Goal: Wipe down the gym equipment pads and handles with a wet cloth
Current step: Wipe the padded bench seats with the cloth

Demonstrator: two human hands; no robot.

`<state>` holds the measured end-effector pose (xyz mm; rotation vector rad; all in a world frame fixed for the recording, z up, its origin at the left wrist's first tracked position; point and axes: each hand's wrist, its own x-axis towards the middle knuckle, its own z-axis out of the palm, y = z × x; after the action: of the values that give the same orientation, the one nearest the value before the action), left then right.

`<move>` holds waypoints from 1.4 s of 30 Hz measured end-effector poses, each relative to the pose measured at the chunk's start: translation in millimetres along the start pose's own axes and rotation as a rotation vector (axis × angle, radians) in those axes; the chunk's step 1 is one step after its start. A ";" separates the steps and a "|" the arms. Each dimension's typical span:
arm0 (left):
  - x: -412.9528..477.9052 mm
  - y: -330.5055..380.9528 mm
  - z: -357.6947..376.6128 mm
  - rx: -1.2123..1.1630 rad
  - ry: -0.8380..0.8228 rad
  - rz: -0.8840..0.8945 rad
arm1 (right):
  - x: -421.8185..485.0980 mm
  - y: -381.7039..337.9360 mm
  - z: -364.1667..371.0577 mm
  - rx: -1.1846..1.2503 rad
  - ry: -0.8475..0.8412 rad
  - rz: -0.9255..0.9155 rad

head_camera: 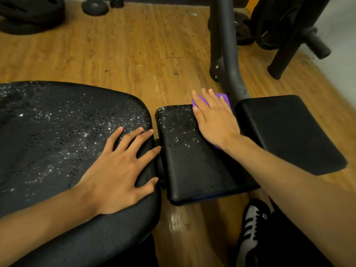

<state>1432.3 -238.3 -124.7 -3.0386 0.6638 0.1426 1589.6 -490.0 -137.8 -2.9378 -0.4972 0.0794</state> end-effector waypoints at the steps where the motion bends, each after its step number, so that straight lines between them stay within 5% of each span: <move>1: 0.5 0.0 -0.2 0.003 0.001 -0.004 | 11.4 -0.1 -0.1 -0.007 -0.006 0.017; 11: 1.1 -0.1 -1.6 0.018 -0.024 0.000 | -170.8 -27.2 3.5 0.008 0.015 0.068; 20: -0.4 0.9 -0.2 0.011 -0.012 -0.010 | 5.2 -13.3 -0.7 0.060 -0.028 0.100; 27: 0.2 0.1 -2.4 0.014 -0.026 0.004 | -178.4 -42.6 3.5 0.095 0.012 0.089; 36: -0.2 0.2 0.1 0.017 -0.006 -0.007 | 9.7 9.3 -7.5 0.069 -0.033 0.146; 42: 0.0 -0.7 -1.0 0.017 -0.022 -0.002 | -167.3 -26.6 6.5 0.041 0.045 0.159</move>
<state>1432.7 -237.7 -123.7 -3.0168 0.6565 0.1697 1422.7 -519.5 -135.5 -2.9262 -0.2515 0.0420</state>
